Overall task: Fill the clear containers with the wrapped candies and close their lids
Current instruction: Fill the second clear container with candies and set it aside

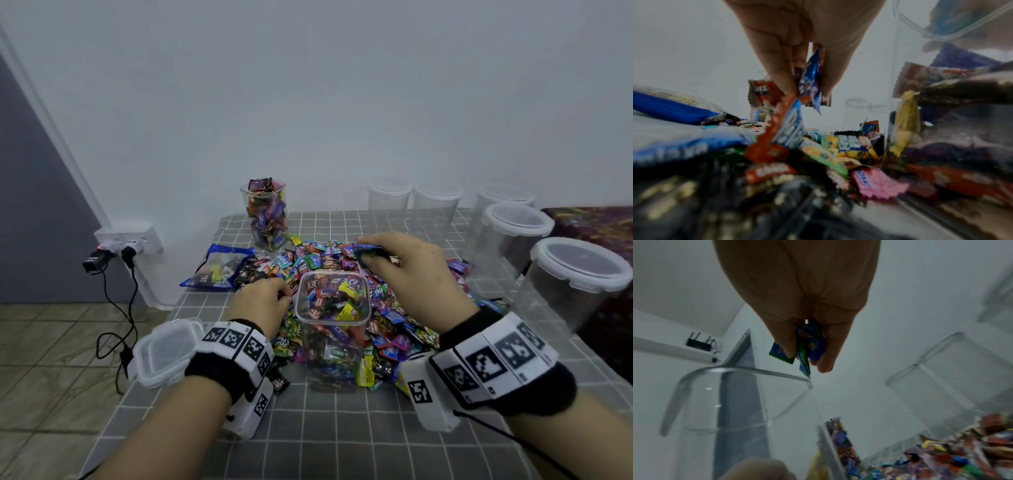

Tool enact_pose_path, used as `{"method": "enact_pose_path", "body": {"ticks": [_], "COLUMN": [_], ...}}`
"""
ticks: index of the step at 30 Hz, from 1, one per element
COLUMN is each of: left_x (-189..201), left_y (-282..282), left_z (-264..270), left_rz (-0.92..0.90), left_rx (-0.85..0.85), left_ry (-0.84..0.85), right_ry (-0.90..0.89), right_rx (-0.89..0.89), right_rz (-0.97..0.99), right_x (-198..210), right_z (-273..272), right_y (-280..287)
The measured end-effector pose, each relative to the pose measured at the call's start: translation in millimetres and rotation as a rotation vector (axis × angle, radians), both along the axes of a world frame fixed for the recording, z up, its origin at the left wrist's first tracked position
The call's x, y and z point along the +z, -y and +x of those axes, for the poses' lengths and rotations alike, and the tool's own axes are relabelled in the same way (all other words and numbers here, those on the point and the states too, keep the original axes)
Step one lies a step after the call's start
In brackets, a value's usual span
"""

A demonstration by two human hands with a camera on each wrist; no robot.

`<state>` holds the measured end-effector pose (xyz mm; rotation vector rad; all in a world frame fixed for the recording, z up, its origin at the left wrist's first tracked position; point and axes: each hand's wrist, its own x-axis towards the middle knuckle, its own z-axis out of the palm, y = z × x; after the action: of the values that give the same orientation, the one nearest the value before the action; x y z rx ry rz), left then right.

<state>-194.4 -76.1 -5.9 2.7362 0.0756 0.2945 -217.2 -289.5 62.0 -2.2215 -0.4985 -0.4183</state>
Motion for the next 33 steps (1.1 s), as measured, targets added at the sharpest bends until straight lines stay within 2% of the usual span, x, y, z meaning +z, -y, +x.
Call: {"method": "enact_pose_path", "body": {"ticks": [5,10,17,20,23,27,29,33], "left_x": [1.2,1.6,2.2,1.6,0.1,1.2,2.7,11.7], "left_y": [1.3,1.5,2.4,1.7,-0.6,-5.4,-6.7,-6.7], "left_z": [-0.8,-1.2,-1.8,-2.0,-1.3,-1.3,-3.1,-6.6], "left_rz": [-0.013,-0.022,-0.042,-0.057,-0.080,-0.117,-0.137,-0.170], "left_rx": [-0.005,-0.005,-0.011,-0.006,0.000,-0.003,-0.017,-0.035], "left_ry": [0.006,0.001,0.000,0.001,0.003,0.023,0.038,0.100], "right_ry": [0.116,0.104,0.030,0.018,-0.171,-0.483,-0.552,-0.555], "right_rx": [0.118,0.150,0.151,0.135,0.149,0.272,0.319,0.316], "right_rz": [-0.105,-0.210,-0.220,-0.128,-0.005,0.135,0.212,0.250], "right_x": [-0.6,-8.3,-12.1,-16.7,-22.2,-31.4,-36.1,-43.0], "right_z": [-6.6,-11.6,-15.9,-16.6,-17.9,-15.4,-14.1,-12.3], "right_y": [-18.8,-27.4,-26.7,-24.2,-18.8,-9.1,-7.2,-9.0]}}
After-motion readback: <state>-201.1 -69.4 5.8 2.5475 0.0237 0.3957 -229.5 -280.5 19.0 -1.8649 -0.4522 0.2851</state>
